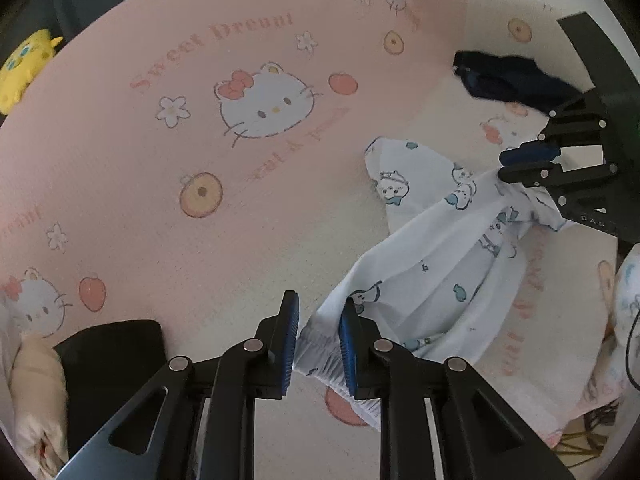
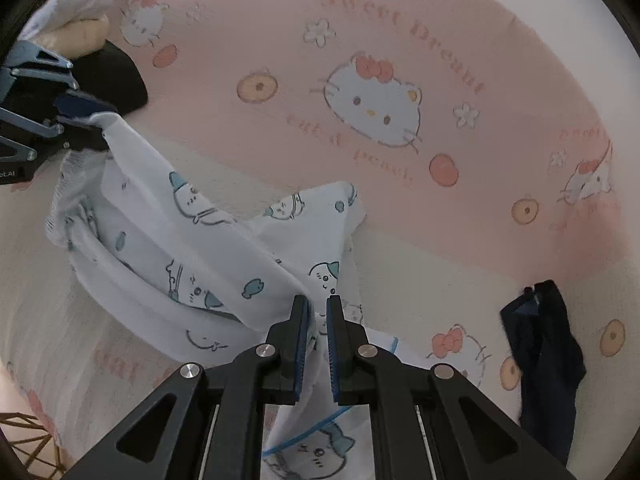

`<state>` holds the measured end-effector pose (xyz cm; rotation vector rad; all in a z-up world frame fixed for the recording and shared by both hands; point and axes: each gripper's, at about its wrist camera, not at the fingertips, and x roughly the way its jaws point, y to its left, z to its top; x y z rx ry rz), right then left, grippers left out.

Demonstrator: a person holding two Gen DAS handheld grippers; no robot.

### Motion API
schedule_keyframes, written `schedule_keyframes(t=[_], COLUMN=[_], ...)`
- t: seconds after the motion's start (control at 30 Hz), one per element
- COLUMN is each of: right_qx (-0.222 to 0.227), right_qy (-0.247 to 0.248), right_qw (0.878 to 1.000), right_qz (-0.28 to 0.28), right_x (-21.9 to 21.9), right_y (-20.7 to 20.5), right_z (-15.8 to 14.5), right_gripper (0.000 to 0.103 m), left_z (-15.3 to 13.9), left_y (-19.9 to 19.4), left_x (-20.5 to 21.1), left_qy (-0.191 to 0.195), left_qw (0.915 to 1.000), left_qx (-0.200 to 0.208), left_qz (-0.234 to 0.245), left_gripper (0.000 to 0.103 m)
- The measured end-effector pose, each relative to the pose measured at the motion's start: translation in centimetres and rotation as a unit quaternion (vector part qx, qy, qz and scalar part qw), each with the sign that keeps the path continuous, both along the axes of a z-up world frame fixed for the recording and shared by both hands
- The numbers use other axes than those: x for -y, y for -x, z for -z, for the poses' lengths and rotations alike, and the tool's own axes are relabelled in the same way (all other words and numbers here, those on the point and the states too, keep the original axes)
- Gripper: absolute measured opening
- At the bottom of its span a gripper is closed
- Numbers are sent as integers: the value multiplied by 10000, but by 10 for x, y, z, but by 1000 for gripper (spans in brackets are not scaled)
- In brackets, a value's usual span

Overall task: Fold clothes
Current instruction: 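Lower the pajamas onto the sheet and open both grippers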

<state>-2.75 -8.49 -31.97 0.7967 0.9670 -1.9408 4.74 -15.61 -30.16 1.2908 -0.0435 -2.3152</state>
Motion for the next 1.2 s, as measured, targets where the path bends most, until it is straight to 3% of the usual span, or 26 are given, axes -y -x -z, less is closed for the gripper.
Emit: schedule_keyframes(t=[0.2, 0.4, 0.5, 0.53, 0.6, 0.67, 0.73, 0.83, 0.87, 1.07, 1.2], right_qx=[446, 813, 980, 990, 998, 982, 1023, 1073, 1083, 1457, 1984], right_qy=[-348, -390, -299, -242, 40, 515, 859, 1235, 1293, 1450, 1451], right_qw=[9971, 9924, 9906, 9906, 9901, 9888, 9853, 9783, 9759, 9619, 9521], right_qz=[517, 834, 903, 917, 984, 1000, 1065, 1269, 1388, 1804, 1819], right_x=[13, 18, 15, 15, 6, -9, -23, -50, -60, -106, -119], right_y=[16, 26, 28, 29, 30, 31, 34, 35, 37, 35, 32], right_z=[20, 28, 26, 23, 11, -8, -23, -42, -46, -52, -43], right_gripper=[7, 7, 9, 12, 47, 59, 64, 69, 70, 70, 70], left_z=[22, 32, 25, 21, 9, -4, -16, -27, -30, -30, -30], left_y=[4, -2, -7, -9, -15, -22, -29, -42, -45, -60, -72], left_x=[17, 22, 23, 24, 24, 22, 20, 16, 16, 22, 32], left_qy=[-368, -710, -774, -808, -955, -1055, -1130, -1142, -1116, -1238, -1794], left_qw=[9981, 9952, 9941, 9933, 9907, 9883, 9855, 9815, 9800, 9723, 9566], left_qx=[230, 237, 36, -25, -217, -372, -526, -782, -809, -722, -941], left_qz=[-435, -634, -760, -823, -948, -1032, -1147, -1324, -1432, -1849, -2094], left_gripper=[17, 17, 17, 17, 17, 19, 29, 63, 66, 66, 66])
